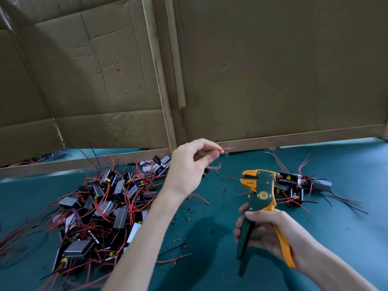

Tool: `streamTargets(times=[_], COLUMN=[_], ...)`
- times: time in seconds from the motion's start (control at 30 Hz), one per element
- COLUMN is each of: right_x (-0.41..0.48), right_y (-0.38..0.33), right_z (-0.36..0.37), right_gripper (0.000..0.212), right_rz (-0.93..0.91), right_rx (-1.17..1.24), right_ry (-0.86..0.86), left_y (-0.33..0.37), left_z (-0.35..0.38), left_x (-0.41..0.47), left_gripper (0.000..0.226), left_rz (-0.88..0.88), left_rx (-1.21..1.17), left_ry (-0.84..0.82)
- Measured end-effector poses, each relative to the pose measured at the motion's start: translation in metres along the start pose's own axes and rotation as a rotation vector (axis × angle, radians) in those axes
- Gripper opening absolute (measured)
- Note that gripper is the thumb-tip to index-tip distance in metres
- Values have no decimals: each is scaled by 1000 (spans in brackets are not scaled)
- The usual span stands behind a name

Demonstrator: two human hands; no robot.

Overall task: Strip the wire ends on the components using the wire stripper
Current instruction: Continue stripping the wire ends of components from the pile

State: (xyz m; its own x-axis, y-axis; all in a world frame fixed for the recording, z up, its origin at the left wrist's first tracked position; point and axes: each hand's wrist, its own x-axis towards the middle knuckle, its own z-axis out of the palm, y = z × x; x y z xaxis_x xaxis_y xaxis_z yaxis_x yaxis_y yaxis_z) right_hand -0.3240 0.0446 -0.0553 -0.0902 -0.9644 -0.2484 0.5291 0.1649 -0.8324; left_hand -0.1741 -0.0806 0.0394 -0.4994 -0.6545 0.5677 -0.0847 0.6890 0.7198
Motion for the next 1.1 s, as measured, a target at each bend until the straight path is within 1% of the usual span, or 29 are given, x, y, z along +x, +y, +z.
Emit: streamTargets(times=[0.1,0.17,0.2,0.27,0.33,0.37,0.4,0.43,0.5,0.57,0.6,0.63,0.7,0.77,0.8,0.87,0.9,0.97,1.03,1.1], right_x=[1,1,2,2,3,4,5,6,8,9,10,10,10,10,10,10,10,10,11,10], right_y=[0,2,2,2,1,0,-1,0,1,2,2,3,3,2,2,2,2,1,1,1], right_z=[1,-1,-1,-2,-3,-4,-5,-6,-8,-9,-9,-10,-10,-11,-11,-12,-12,-12,-12,-12], right_gripper=[31,28,27,25,26,27,29,30,26,23,24,25,26,25,27,30,31,31,32,32], right_rz=[79,119,127,133,130,128,129,134,148,156,156,156,151,144,142,140,139,141,144,144], right_rx=[27,30,28,32,44,46,46,52,73,67,60,55,51,57,60,63,62,56,49,47], right_ry=[35,36,34,28,21,18,15,18,33,44,48,48,37,24,20,20,21,26,30,32], left_y=[14,21,23,24,23,21,18,16,6,-9,-19,-29,-51,-71,-79,-92,-96,-104,-109,-111], left_z=[41,75,91,116,129,130,126,119,94,61,41,21,-15,-38,-45,-51,-51,-49,-44,-40], left_x=[14,21,23,24,20,15,11,7,5,7,9,9,8,1,-2,-7,-8,-10,-11,-12], left_gripper=[9,9,10,15,22,25,26,26,27,38,45,51,56,55,50,37,30,21,23,28], left_rz=[176,245,247,184,87,61,48,38,-6,-94,-150,-205,-323,-428,-455,-482,-478,-420,-357,-334], left_rx=[64,83,70,53,69,79,82,78,91,205,295,402,631,793,835,843,818,761,718,702], left_ry=[145,158,126,-38,-279,-366,-408,-410,-345,-273,-270,-297,-413,-542,-596,-653,-647,-557,-454,-434])
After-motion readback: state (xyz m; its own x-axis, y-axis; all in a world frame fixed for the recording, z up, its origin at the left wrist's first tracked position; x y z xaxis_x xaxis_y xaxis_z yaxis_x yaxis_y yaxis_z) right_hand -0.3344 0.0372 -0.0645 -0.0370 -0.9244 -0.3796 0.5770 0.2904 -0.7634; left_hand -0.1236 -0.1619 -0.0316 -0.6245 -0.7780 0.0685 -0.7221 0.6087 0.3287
